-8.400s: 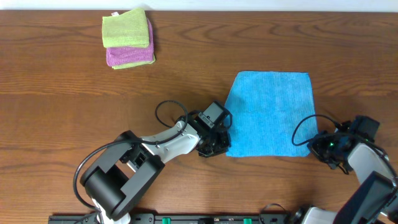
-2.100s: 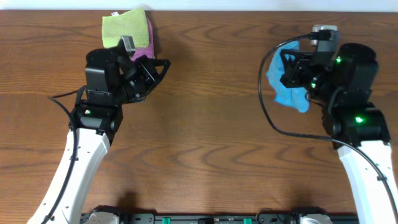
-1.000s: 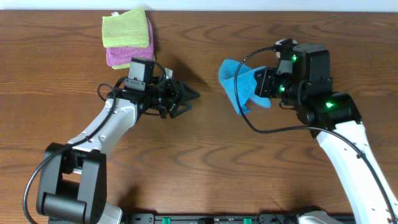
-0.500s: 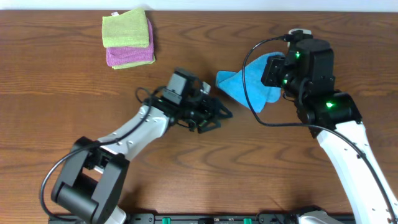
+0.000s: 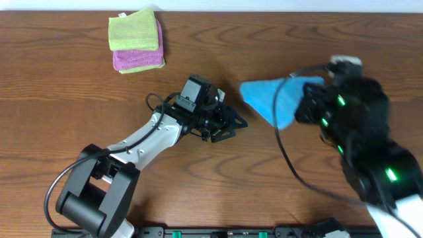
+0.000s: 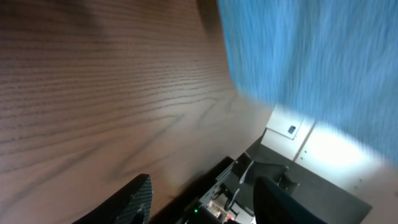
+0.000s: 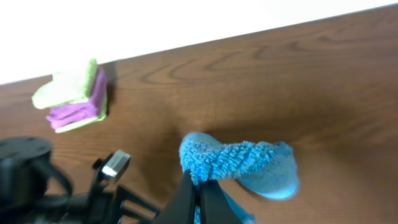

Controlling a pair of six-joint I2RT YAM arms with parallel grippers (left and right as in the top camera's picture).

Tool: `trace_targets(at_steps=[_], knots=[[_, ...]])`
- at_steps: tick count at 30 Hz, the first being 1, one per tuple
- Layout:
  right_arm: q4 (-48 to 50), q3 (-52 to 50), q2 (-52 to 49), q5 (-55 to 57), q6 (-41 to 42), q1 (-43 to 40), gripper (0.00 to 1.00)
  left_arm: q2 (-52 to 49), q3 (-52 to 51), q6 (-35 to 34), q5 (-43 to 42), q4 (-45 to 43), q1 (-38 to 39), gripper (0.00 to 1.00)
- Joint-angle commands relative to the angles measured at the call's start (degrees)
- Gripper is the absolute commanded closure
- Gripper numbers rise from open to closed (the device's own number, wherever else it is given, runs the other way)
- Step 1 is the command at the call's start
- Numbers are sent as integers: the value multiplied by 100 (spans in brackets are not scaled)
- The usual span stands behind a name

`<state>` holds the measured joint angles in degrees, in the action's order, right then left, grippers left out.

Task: Fold the cloth

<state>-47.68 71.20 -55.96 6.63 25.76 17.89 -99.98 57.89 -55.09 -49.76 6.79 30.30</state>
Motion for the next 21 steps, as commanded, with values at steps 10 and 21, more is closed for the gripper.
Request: trace_targets(at_steps=[10,21], knots=[[-1587,72,321,175,1176,319,98,-46,107,457,308,68,-68,46],[-695,-13,-1469,470,828,319,98,-39,109,1281,562,247,-1012,46]])
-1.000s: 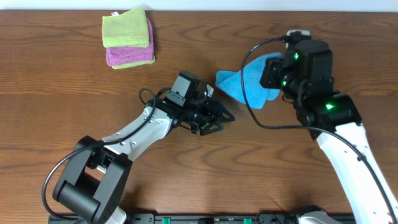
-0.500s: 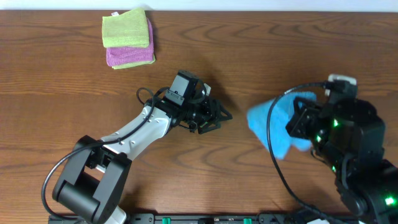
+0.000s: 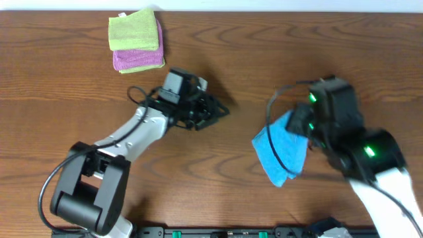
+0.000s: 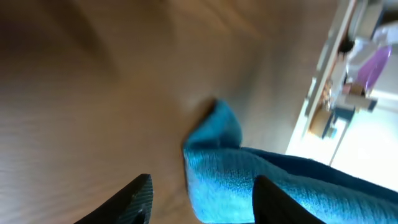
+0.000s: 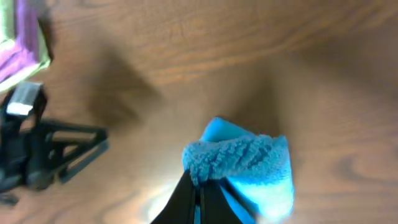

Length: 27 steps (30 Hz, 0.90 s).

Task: Fold the cloth

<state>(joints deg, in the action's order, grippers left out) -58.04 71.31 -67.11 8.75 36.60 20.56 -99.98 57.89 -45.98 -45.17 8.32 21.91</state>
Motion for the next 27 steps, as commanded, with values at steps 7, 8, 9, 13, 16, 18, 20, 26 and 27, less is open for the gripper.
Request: trace_targets(at_steps=[7,8,9,13,16,18,20,26,27], knots=[[1790,-24,-1558,743,-588,52,90,-39,109,595,98,387,-409,41],[1902,-24,-1709,822,-588,52,74,-39,109,621,98,385,-411,41],[2013,-24,-1849,896,-586,50,56,-39,109,619,98,385,-411,39],[2590,-24,-2498,1123,-767,48,1,-39,109,616,-149,385,-389,37],[2632,-22,-2623,1119,-1005,48,1,-39,109,610,-667,391,-304,37],[2509,11,-2509,1121,-1314,46,1,-39,109,496,-1023,387,-190,37],[2317,28,-2262,1119,-1615,20,1,-39,109,345,-1178,382,-7,36],[1392,26,-1552,787,-1910,-1084,1,-39,109,-409,-1298,-83,944,30],[1309,26,-1486,595,-1919,-1429,1,-39,109,-560,-1296,-334,1123,28]])
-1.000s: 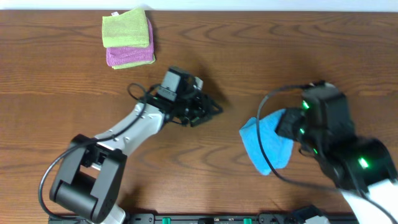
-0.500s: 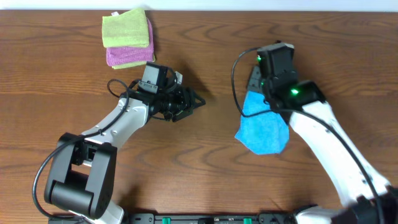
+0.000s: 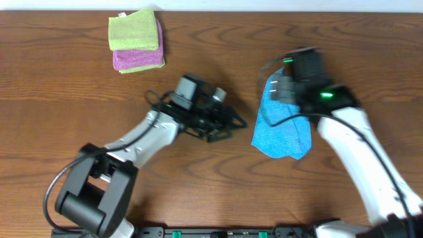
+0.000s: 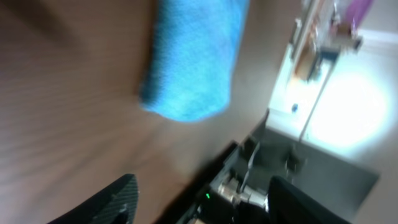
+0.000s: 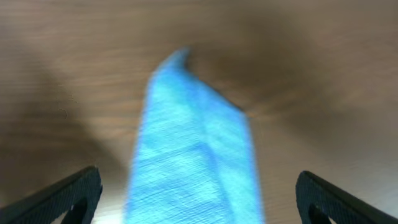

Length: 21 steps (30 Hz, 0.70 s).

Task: Fold the cloth

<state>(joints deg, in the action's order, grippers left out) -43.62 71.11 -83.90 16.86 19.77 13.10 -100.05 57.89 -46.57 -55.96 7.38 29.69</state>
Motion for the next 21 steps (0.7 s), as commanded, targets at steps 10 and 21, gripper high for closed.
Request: trace_targets(at_steps=[10,21], knots=[[-302,46,328,-2697,-1729,-2964,2,-90,109,-678,496,-874,1351,19],[-339,46,328,-2894,-1727,-3071,4,-920,109,-3558,2920,-2212,2529,15]])
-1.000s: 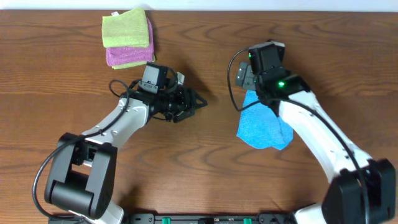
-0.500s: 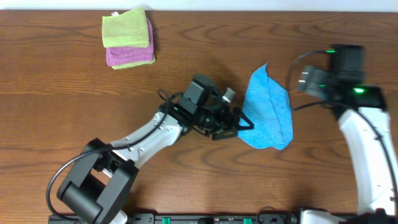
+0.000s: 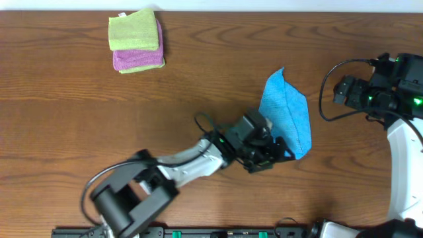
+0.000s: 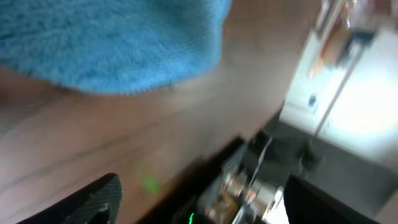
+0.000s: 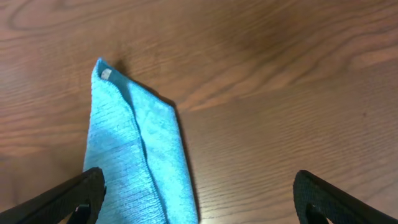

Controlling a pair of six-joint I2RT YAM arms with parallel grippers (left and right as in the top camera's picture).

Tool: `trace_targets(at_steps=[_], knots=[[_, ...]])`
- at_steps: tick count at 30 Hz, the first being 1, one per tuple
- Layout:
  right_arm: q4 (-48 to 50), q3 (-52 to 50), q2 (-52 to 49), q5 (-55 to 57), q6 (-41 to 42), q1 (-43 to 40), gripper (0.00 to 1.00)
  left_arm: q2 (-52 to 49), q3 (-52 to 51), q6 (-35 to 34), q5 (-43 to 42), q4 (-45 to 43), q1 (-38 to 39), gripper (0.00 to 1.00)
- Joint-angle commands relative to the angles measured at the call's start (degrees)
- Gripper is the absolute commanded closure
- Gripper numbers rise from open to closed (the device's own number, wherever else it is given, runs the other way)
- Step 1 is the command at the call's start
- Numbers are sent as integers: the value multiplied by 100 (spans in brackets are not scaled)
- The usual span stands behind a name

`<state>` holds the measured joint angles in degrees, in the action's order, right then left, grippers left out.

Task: Fold the cloth

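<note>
The blue cloth (image 3: pixel 287 114) lies folded on the wooden table (image 3: pixel 66 132), right of centre, a long slanted shape with a point at its far end. My left gripper (image 3: pixel 277 153) stands open at the cloth's near end, low over the table; the left wrist view shows the cloth's edge (image 4: pixel 112 43) just ahead of the spread fingers. My right gripper (image 3: pixel 340 92) is open and apart from the cloth, off to its right. The right wrist view shows the cloth (image 5: pixel 137 162) with a small white tag at its far corner, nothing between the fingers.
A stack of folded cloths, green over purple (image 3: pixel 136 41), sits at the far left of the table. The right arm's cable (image 3: pixel 324 99) loops near the cloth's right side. Bare wood surrounds the blue cloth.
My right gripper, then right over the cloth's far end, now stands well to its right. My left gripper moved from left of the cloth to its near end. The cloth's outline looks narrower.
My right gripper held the blue cloth bunched above the table at the far right, then hanging lower nearer the front. Then the cloth lay flat with that gripper open above it. Now it lies folded, both grippers open, the left one at its near end.
</note>
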<state>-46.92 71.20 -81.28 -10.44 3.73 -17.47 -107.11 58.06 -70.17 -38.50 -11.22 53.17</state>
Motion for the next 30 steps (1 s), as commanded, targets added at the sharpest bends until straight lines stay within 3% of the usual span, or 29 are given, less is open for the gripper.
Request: trace_targets(at_steps=[1,5,9,12,15,20,24,30], knots=[[-13,37,66,-164,-125,-13,4,-304,92,-1506,1659,-732,297,15],[-24,37,66,-173,-118,-11,4,-415,94,-2505,2874,-1270,601,14],[-24,37,66,-184,-101,-13,5,-417,94,-3042,3759,-1307,883,16],[-22,37,66,-186,-101,-11,4,-417,94,-3283,3803,-1270,999,20],[-20,37,66,-186,-98,-13,4,-417,94,-3851,3915,-1274,1128,18],[-2,37,66,-186,-68,-11,4,-494,94,-4096,4288,-1259,1217,18],[4,37,66,-186,-59,-11,4,-671,98,-4712,4496,-1309,1215,19],[44,37,66,-186,-57,-11,4,-984,216,-4863,4518,-1641,1215,19]])
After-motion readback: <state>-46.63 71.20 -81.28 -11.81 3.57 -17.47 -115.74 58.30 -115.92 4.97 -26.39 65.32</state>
